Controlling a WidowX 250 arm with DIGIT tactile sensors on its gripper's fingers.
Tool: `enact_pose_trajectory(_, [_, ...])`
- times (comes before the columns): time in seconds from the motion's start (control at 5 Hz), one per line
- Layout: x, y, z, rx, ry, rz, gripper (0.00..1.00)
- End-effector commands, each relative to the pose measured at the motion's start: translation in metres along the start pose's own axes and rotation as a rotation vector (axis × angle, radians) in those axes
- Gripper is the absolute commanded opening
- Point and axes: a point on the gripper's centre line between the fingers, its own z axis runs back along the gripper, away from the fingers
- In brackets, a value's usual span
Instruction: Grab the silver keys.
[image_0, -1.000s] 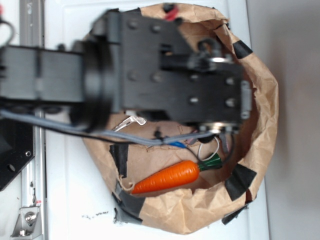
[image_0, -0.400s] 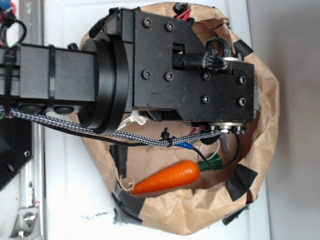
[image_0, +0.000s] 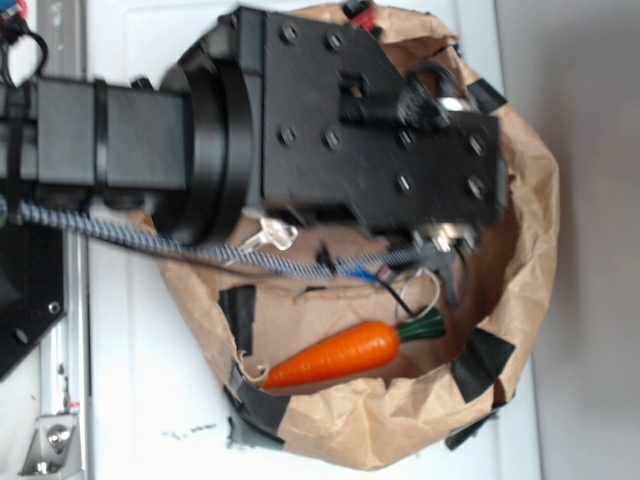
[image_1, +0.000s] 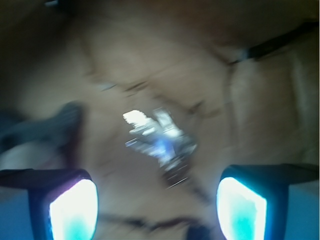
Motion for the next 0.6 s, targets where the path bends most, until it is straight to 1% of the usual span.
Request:
enact_pose_trajectory(0.0, [0.030,0.014,0.006,-0.111,0.015,0.080,1.00])
enact_pose_trajectory(0.2, [0.024,0.004,0.002,-0.149,0.016,0.061,1.00])
enact_pose_trajectory(0.4, [0.024,0.000,-0.005,-0.123,0.001,0.097,1.00])
